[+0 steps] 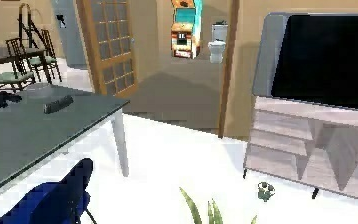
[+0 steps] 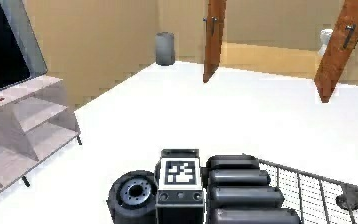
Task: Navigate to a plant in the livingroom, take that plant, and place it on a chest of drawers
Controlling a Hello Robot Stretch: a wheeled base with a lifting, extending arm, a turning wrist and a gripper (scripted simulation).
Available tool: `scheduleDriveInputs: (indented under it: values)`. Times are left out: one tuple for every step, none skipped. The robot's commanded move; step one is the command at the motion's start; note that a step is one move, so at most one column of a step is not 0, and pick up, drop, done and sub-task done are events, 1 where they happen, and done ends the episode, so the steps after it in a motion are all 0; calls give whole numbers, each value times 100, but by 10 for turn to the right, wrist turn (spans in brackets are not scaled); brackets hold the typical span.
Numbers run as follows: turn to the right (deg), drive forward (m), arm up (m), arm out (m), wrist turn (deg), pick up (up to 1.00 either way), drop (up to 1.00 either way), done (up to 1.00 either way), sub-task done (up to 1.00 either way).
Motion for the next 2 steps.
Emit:
scheduleDriveInputs:
  values:
    - [0, 100, 0, 0, 0, 0, 0, 0, 0]
    - [0, 100, 0, 0, 0, 0, 0, 0, 0]
